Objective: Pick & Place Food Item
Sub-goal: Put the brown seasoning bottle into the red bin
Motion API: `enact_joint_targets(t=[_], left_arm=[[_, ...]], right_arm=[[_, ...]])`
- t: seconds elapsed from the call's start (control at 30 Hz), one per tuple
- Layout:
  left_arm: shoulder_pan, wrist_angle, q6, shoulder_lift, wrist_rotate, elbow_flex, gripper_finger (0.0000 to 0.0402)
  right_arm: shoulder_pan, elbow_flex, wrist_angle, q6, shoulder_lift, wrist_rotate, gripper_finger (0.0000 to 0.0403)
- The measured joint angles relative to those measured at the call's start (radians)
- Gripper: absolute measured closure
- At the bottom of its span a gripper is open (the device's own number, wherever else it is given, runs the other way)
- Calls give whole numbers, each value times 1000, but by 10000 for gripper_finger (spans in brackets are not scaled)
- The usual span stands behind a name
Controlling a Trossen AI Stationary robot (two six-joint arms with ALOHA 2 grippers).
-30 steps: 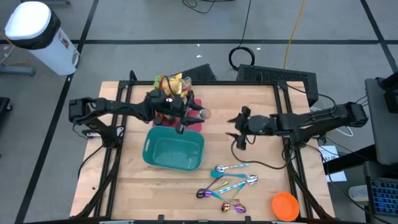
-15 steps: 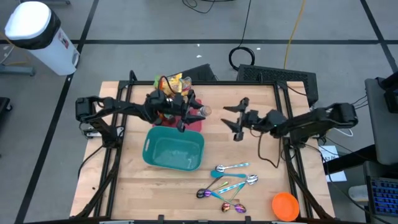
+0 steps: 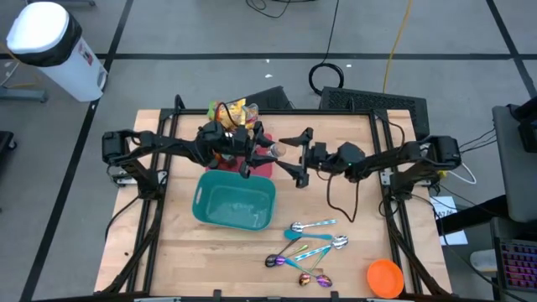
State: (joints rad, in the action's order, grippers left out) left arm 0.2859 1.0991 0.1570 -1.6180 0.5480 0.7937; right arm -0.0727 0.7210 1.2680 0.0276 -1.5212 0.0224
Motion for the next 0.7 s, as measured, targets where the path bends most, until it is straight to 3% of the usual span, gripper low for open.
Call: enact_joint_targets(t=[0.2, 0.47, 0.7], left_arm=[[0, -5, -2, 0, 0, 0, 207], [0, -12, -6, 0, 6, 0, 207], [0, -24, 1, 1, 6, 0, 207]], right_arm=[[0, 11, -9, -16, -15, 1, 127], [0, 11, -17, -16, -13, 3, 231], [-1, 11, -25, -18, -13, 2, 235]])
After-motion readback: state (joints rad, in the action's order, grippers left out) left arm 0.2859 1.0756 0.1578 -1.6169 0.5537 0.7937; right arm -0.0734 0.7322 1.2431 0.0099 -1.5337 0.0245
